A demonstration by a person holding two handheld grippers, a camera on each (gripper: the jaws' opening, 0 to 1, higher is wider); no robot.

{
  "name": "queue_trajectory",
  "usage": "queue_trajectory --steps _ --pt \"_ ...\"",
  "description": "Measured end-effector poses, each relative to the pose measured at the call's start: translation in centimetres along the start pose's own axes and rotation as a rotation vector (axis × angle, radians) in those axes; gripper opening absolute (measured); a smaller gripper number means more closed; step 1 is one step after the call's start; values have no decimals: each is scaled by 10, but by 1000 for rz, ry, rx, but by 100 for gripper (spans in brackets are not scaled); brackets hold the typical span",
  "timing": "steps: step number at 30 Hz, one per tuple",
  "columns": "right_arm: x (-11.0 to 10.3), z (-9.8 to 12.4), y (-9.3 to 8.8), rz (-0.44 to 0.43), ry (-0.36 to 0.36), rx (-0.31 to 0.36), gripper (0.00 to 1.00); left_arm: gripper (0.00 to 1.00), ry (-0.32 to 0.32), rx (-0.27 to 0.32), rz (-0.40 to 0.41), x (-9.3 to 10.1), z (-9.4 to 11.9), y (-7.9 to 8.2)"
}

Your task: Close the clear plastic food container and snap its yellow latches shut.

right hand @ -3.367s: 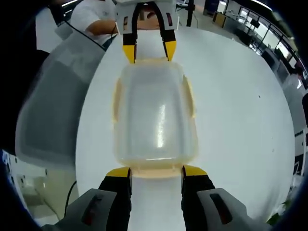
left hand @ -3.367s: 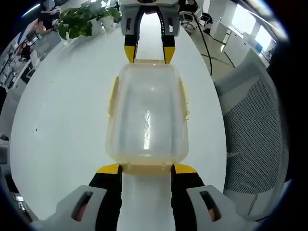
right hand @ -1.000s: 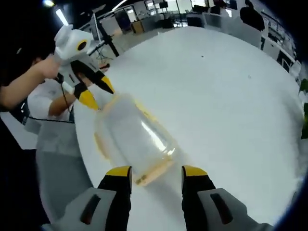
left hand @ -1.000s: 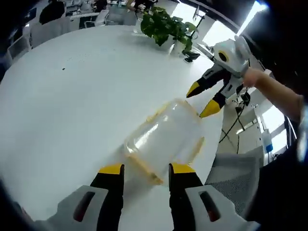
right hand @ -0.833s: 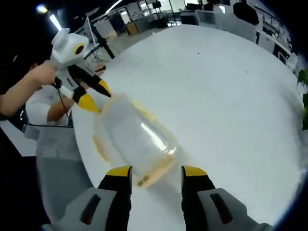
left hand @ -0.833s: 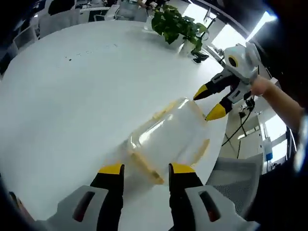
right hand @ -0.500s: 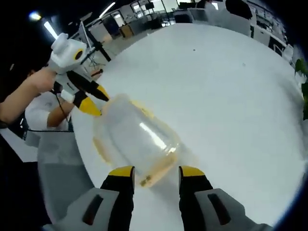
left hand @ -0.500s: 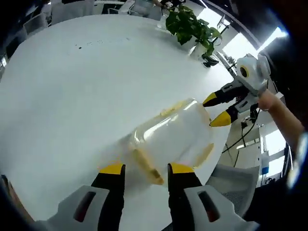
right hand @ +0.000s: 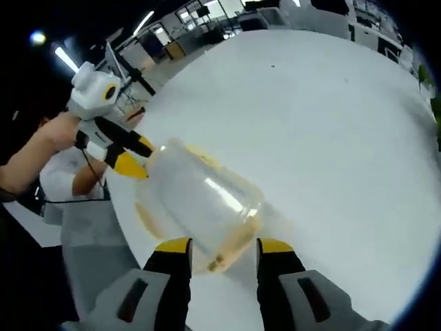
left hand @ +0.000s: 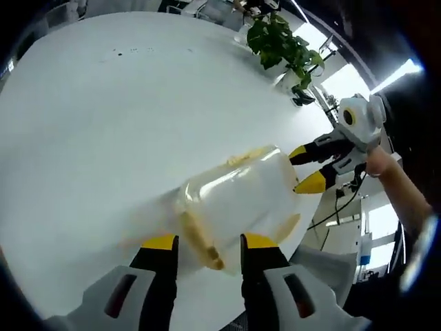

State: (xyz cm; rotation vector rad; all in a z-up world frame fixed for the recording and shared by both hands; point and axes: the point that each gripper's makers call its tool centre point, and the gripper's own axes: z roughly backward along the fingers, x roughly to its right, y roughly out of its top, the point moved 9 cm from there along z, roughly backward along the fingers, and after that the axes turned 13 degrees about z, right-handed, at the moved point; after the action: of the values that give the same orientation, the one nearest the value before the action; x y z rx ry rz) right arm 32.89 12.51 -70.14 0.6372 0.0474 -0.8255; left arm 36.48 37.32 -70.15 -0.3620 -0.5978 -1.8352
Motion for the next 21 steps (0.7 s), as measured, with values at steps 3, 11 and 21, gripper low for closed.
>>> queue_trajectory --steps 3,11,21 --pt "-1 -1 0 -3 2 -3 36 34 -12 -5 5 2 -1 0" --pt "-1 -1 0 -34 15 -17 34 32 -26 -16 37 2 -2 -2" --pt "-1 -1 0 -51 15 -18 33 30 -42 -9 64 2 -2 -4"
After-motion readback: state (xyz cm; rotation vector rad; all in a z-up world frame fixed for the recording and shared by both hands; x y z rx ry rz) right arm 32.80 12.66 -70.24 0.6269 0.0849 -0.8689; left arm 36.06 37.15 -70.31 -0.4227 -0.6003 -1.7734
